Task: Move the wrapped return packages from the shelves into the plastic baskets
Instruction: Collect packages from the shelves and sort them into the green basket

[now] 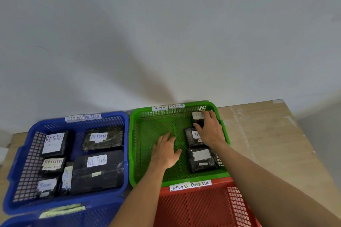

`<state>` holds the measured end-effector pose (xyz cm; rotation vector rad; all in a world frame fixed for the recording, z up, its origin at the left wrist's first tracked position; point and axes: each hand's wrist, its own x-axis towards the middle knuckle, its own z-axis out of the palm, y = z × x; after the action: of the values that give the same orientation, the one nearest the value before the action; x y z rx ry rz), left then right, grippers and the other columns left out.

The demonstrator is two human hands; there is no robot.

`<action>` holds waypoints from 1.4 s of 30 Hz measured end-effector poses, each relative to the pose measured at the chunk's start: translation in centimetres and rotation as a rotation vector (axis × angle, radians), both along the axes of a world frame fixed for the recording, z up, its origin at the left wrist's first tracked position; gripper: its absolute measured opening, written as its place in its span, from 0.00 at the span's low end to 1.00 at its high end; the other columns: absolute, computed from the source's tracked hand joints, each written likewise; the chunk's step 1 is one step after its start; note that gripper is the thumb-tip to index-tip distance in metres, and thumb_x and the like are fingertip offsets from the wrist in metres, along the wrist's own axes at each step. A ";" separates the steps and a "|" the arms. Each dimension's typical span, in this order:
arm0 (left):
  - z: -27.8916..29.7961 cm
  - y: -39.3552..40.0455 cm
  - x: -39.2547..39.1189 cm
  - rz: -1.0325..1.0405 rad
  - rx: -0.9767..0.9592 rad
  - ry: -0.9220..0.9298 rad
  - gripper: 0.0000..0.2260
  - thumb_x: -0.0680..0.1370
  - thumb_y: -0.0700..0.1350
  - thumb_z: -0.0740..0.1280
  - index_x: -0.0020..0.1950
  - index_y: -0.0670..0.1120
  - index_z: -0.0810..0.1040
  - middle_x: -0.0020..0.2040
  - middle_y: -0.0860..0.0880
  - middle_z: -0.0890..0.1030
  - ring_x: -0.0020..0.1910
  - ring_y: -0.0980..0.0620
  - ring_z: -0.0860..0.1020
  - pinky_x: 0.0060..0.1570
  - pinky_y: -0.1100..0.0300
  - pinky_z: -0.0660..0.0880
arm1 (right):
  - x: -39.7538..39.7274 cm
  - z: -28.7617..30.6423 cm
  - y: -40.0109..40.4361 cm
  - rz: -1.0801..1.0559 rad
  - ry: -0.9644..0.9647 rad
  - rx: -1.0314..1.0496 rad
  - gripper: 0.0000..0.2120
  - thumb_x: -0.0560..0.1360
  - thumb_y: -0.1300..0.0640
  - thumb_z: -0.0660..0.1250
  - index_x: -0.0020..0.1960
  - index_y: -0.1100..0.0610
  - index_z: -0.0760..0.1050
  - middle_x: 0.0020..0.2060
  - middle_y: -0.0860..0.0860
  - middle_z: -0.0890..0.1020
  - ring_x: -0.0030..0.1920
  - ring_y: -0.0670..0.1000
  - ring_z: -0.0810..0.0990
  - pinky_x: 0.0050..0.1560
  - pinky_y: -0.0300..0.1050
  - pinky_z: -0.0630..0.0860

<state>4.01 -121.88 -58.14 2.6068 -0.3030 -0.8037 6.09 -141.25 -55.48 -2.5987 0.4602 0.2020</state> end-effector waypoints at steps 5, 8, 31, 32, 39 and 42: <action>0.7 0.0 0.2 0.001 -0.002 0.020 0.31 0.81 0.56 0.66 0.81 0.50 0.59 0.83 0.49 0.53 0.82 0.44 0.52 0.78 0.38 0.53 | -1.2 1.7 -0.5 0.040 -0.028 0.023 0.27 0.81 0.49 0.68 0.75 0.57 0.67 0.73 0.56 0.71 0.66 0.60 0.76 0.61 0.57 0.77; 2.3 0.2 0.1 0.026 -0.015 -0.007 0.31 0.81 0.56 0.66 0.81 0.50 0.59 0.83 0.48 0.55 0.81 0.44 0.53 0.78 0.39 0.53 | -2.6 3.6 -1.1 0.059 -0.031 0.040 0.28 0.80 0.46 0.67 0.76 0.54 0.66 0.73 0.53 0.72 0.67 0.59 0.76 0.62 0.57 0.77; 22.8 10.4 -32.4 0.246 -0.146 -0.508 0.30 0.80 0.61 0.65 0.78 0.48 0.66 0.77 0.47 0.68 0.76 0.46 0.66 0.73 0.43 0.64 | -33.1 19.7 3.6 0.475 -0.314 -0.052 0.33 0.77 0.30 0.60 0.73 0.51 0.71 0.69 0.52 0.77 0.71 0.54 0.72 0.69 0.53 0.70; 23.1 11.6 -34.5 0.269 -0.132 -0.517 0.30 0.80 0.61 0.65 0.78 0.48 0.66 0.77 0.47 0.68 0.76 0.46 0.67 0.73 0.44 0.65 | -34.3 19.8 4.7 0.510 -0.321 -0.062 0.34 0.77 0.30 0.60 0.74 0.51 0.71 0.70 0.52 0.77 0.71 0.55 0.72 0.71 0.54 0.69; 24.3 21.5 -47.1 0.514 -0.099 -0.504 0.32 0.78 0.63 0.66 0.78 0.50 0.67 0.77 0.50 0.70 0.75 0.48 0.68 0.72 0.44 0.67 | -41.2 22.0 15.5 0.770 -0.339 -0.021 0.34 0.79 0.35 0.64 0.76 0.55 0.69 0.74 0.55 0.73 0.75 0.56 0.69 0.74 0.50 0.65; 24.1 26.8 -51.4 0.609 -0.073 -0.501 0.36 0.73 0.70 0.62 0.75 0.51 0.70 0.73 0.50 0.74 0.71 0.47 0.73 0.69 0.43 0.71 | -43.7 22.5 21.1 0.877 -0.316 0.018 0.35 0.79 0.33 0.61 0.78 0.54 0.66 0.75 0.52 0.72 0.75 0.55 0.68 0.73 0.52 0.66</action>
<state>-47.34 -95.09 -34.01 2.5662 0.3173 0.0665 -37.58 -120.17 -32.94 -2.5724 -0.8010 0.0723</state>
